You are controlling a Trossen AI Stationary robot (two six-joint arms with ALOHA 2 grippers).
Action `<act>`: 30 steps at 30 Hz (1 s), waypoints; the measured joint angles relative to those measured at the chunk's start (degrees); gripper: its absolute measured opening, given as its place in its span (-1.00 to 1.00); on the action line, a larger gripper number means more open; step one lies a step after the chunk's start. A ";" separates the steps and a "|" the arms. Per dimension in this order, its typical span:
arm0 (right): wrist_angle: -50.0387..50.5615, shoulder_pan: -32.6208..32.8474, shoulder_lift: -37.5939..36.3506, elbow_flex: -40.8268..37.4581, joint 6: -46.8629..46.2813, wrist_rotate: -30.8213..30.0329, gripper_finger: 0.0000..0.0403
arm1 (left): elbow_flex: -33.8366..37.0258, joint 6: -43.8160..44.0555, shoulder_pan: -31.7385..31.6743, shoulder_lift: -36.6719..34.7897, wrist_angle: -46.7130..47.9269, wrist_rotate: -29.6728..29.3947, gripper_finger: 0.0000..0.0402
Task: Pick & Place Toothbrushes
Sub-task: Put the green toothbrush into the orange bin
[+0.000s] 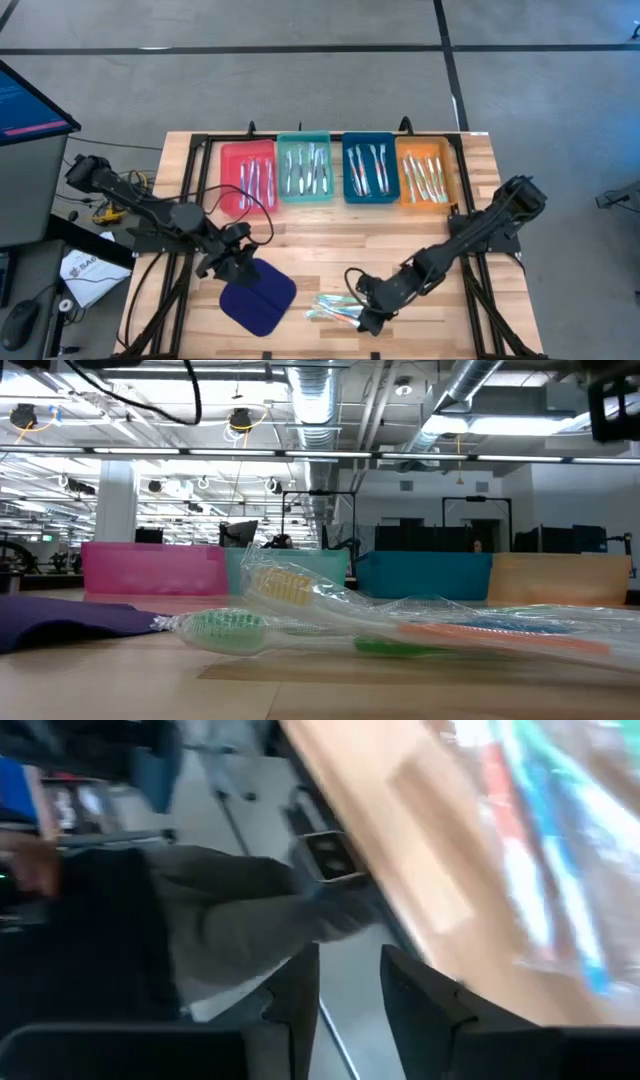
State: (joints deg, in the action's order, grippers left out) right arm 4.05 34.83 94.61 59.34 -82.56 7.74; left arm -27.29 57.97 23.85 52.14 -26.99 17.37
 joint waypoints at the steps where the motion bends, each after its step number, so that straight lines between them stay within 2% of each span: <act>1: 1.33 -0.41 0.44 0.15 0.03 0.68 -0.51 | 0.49 0.67 -0.01 0.00 -0.01 -0.12 0.02; 5: 14.43 -2.39 1.26 2.96 4.36 1.27 -0.62 | 1.61 1.08 -0.02 0.00 -0.08 -1.47 0.02; 11: 30.81 -5.85 1.56 12.23 18.60 -5.09 -0.82 | 1.75 1.23 -0.02 0.00 -0.15 -3.07 0.02; 14: 32.07 -6.78 2.33 15.07 30.00 -6.13 -0.91 | 1.75 1.23 0.30 0.00 -0.21 -3.55 0.02; 17: 25.69 -7.25 4.19 15.46 44.46 -4.43 -0.98 | 1.75 1.02 1.27 0.00 -0.23 -4.62 0.02; 19: 26.05 -7.34 4.42 15.09 50.56 -4.34 -0.99 | 1.75 0.98 1.99 0.01 -0.25 -5.55 0.02; 21: 22.91 -8.35 6.08 15.54 50.40 -4.15 -0.98 | 1.76 0.96 2.53 0.16 -0.29 -6.28 0.02; 24: 23.89 -10.00 7.95 14.99 42.14 -3.51 -0.96 | 1.79 0.95 3.65 0.15 -0.37 -7.20 0.02; 28: 19.99 -11.66 9.98 15.33 32.97 1.09 -0.96 | 1.79 0.87 5.66 0.14 -0.49 -9.57 0.02; 30: 17.95 -11.87 11.58 15.36 31.83 3.83 -0.98 | 1.79 0.86 6.59 0.19 -0.45 -10.61 0.02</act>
State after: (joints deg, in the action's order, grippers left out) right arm 21.99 22.96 106.19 74.70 -50.73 11.57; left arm -25.50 58.83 30.44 52.33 -27.44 6.76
